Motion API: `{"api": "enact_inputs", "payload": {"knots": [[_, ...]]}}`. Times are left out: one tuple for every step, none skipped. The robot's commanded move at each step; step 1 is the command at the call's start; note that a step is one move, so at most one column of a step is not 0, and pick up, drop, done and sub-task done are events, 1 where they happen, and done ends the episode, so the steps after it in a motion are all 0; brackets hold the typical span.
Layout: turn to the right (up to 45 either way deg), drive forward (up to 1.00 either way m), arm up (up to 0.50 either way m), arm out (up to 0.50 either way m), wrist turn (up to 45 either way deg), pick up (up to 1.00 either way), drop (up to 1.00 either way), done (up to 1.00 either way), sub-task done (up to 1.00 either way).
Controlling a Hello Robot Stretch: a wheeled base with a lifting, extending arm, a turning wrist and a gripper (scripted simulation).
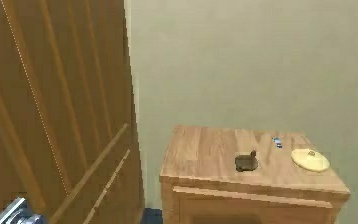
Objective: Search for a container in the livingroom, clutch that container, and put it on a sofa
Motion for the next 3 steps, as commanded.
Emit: {"api": "enact_inputs", "payload": {"knots": [[-45.0,0.0,0.0,0.0,0.0,0.0,0.0,0.0,0.0],[45.0,0.0,0.0,0.0,0.0,0.0,0.0,0.0,0.0],[39.0,0.0,0.0,0.0,0.0,0.0,0.0,0.0,0.0]]}}
